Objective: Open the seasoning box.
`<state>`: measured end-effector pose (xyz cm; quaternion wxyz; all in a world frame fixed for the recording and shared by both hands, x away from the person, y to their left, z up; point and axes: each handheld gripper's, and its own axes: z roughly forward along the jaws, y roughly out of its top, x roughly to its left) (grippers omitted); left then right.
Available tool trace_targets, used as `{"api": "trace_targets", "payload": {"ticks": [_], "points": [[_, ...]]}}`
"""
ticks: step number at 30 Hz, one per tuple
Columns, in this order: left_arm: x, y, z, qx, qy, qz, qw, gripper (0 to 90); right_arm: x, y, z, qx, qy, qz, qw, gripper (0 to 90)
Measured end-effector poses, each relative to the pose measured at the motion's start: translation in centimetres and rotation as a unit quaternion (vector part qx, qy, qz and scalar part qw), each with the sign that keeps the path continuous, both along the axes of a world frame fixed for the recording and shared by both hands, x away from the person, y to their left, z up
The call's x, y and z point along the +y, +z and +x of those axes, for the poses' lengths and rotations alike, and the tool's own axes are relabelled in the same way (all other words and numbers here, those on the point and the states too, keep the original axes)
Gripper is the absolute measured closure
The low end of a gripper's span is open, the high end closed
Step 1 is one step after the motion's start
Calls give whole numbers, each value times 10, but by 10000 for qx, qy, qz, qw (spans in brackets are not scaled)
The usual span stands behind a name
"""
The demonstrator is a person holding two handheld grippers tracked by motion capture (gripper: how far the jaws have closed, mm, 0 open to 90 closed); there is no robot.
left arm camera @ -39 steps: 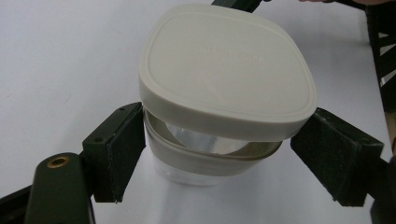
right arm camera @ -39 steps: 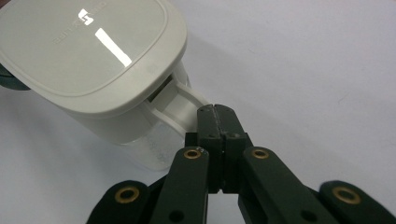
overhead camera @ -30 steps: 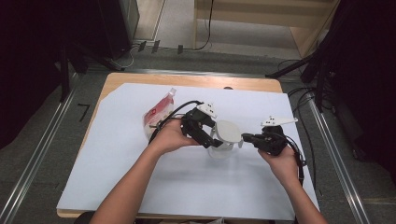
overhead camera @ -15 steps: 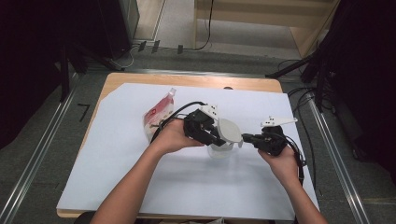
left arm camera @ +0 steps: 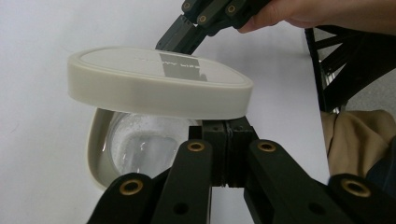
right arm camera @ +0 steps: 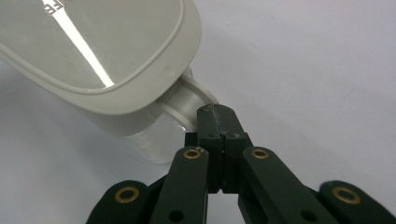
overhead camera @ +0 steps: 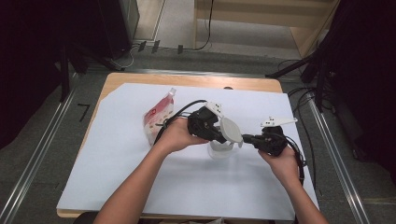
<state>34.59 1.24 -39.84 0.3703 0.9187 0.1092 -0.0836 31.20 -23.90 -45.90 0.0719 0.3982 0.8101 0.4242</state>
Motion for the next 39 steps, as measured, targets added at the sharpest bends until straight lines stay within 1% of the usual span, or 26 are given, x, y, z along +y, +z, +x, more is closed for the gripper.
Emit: {"api": "trace_targets", "payload": {"ticks": [2,3,6,8,9,13,14,15,17,19,21,22,24,25,26,29,30,32,34,37,39], "points": [[-4,1,0,27,-28,19,10000,900,0,0,0,10,-5,17,10000,900],[-5,2,0,-2,-37,41,10000,900,0,0,0,14,-13,34,10000,900],[-10,6,1,33,42,55,10000,900,-2,-1,1,56,-9,130,9999,900],[-11,8,3,41,45,72,10000,900,-2,0,0,75,-13,175,9998,900],[-13,10,4,92,68,78,9999,900,-3,0,-1,68,-21,179,9998,900],[-19,13,4,-2,65,115,9999,900,-4,0,-2,64,-13,238,9997,900],[-20,13,4,22,68,101,9999,900,-4,0,-2,62,-9,234,9997,900],[-21,13,5,1,55,101,9999,900,-4,0,-2,57,-1,237,9997,900],[-24,12,6,57,52,118,9999,900,-4,0,-3,44,-4,234,9997,900],[-26,11,6,26,85,122,9999,893,-5,1,-3,68,-15,252,9997,900],[-29,12,6,14,64,142,9999,876,-5,0,-4,60,-7,289,9996,900],[-30,13,6,-36,39,158,9999,876,-5,0,-4,49,0,292,9996,900],[-33,15,7,-27,55,121,9999,876,-5,0,-5,41,-10,297,9995,900],[-34,16,8,-25,97,63,9999,873,-5,1,-5,39,-6,301,9995,900],[-36,16,9,-14,47,73,10000,872,-5,1,-5,43,-6,303,9995,900],[-38,15,8,-14,86,98,9999,843,-6,1,-6,49,-6,319,9995,900],[-38,15,9,-51,118,176,9998,826,-6,0,-6,46,-3,323,9995,900],[-37,14,10,70,133,229,9996,797,-6,0,-6,50,-7,303,9995,890],[-35,15,10,48,136,205,9997,766,-6,0,-6,51,-19,310,9995,877],[-31,17,10,3,205,181,9996,716,-7,0,-7,25,-20,325,9995,848],[-28,19,8,-70,271,126,9995,683,-8,1,-8,-27,-22,327,9995,811]]}}
